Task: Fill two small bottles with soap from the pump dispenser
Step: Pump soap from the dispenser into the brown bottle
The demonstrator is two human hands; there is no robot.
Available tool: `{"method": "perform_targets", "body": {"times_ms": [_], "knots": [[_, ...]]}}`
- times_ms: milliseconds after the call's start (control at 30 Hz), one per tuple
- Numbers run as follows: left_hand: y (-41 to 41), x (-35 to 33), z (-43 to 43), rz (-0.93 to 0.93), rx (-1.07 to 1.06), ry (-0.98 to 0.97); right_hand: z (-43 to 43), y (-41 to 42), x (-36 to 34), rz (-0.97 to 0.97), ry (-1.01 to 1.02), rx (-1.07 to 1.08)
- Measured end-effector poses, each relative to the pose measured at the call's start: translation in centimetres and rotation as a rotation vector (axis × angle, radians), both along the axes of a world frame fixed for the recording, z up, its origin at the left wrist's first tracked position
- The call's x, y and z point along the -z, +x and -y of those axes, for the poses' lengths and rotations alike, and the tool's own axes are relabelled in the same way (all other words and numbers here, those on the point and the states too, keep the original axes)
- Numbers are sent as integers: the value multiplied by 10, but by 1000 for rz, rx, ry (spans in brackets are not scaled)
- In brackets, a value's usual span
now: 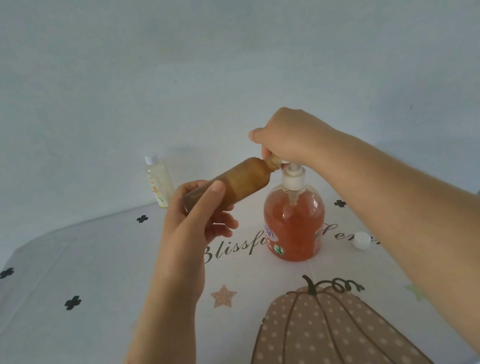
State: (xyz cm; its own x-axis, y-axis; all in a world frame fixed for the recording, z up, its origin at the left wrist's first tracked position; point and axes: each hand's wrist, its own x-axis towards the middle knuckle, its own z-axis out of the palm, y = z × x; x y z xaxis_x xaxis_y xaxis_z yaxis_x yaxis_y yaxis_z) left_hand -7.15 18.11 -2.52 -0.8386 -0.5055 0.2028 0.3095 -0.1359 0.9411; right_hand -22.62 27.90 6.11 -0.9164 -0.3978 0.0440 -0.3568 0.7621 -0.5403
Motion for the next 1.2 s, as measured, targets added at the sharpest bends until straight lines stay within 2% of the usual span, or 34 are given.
{"method": "perform_targets", "body": {"times_ms": [433, 800, 1200], "knots": [[-3, 3, 2, 33, -4, 50, -1, -4, 11, 35, -40, -30], [-1, -1, 1, -10, 37, 25, -7, 2, -3, -43, -57, -114], [-1, 1, 1, 18, 10, 34, -2, 3, 1, 84, -41, -62]]}}
